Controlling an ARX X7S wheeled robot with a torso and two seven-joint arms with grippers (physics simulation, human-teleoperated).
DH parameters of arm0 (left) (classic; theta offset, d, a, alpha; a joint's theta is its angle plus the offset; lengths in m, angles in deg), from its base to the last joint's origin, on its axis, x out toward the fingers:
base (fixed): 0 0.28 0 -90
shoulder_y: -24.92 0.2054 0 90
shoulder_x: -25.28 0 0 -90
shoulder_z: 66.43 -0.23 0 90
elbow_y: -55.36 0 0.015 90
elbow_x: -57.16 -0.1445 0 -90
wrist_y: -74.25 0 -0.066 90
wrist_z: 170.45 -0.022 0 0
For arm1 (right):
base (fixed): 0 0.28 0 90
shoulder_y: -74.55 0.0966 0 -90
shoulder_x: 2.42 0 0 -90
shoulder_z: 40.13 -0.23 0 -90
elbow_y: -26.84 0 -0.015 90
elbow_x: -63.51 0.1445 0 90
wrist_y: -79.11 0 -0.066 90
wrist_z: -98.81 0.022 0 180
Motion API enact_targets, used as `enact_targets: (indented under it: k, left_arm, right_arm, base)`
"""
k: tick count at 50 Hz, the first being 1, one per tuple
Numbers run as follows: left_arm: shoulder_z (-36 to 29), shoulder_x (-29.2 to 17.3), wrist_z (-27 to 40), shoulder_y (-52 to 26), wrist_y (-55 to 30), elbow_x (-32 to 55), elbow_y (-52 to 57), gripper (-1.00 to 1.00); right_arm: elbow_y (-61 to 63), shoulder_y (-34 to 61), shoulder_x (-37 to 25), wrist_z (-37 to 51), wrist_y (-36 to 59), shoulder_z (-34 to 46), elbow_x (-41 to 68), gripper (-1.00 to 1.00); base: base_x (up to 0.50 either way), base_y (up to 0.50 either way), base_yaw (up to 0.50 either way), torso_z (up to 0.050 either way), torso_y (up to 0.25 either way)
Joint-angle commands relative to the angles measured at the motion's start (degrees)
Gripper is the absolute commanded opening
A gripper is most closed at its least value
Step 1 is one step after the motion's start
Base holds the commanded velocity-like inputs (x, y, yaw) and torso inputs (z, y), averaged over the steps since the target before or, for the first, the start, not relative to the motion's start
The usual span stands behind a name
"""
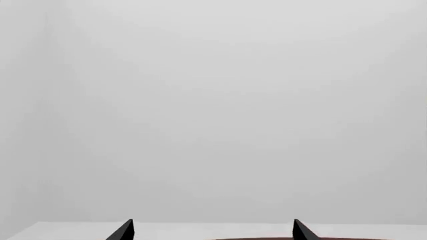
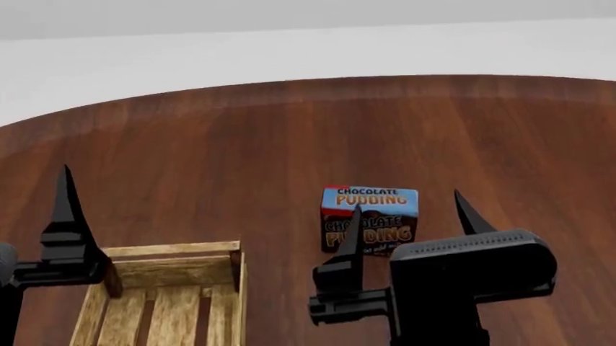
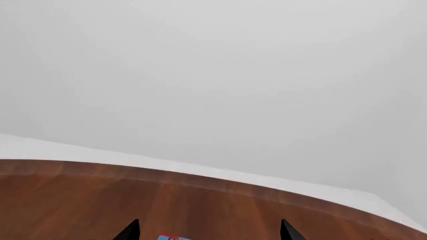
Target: Stack the left bowl on the right bowl and place them in the tray.
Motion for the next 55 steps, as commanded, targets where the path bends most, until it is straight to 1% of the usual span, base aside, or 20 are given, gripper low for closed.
enact_targets:
  k: [1,6,55]
  left_arm:
    - [-0.22,-0.4,0.18,0.22,0.4,0.06,-0.17,1.0]
    - [-0.48,-0.6,0.46,0.04,-0.09,-0.11,-0.34,1.0]
    - [-0.84,-1.81,1.85,-0.12,0.73,0.44,-0.29,1.0]
  right_arm:
    - [-0.03,-0.13,0.07,-0.12,-0.34,-0.22,0.87,1.0]
    - [-0.15,-0.07,0.02,-0.09,-0.39,-0.2,1.07,1.0]
    - [-0.31,-0.06,-0.4,0.34,-1.16,0.12,2.87,1.0]
  base:
    - [0.0,0.0,0.0,0.0,0.0]
    - [0.0,0.0,0.0,0.0,0.0]
    - [0.0,0.0,0.0,0.0,-0.25]
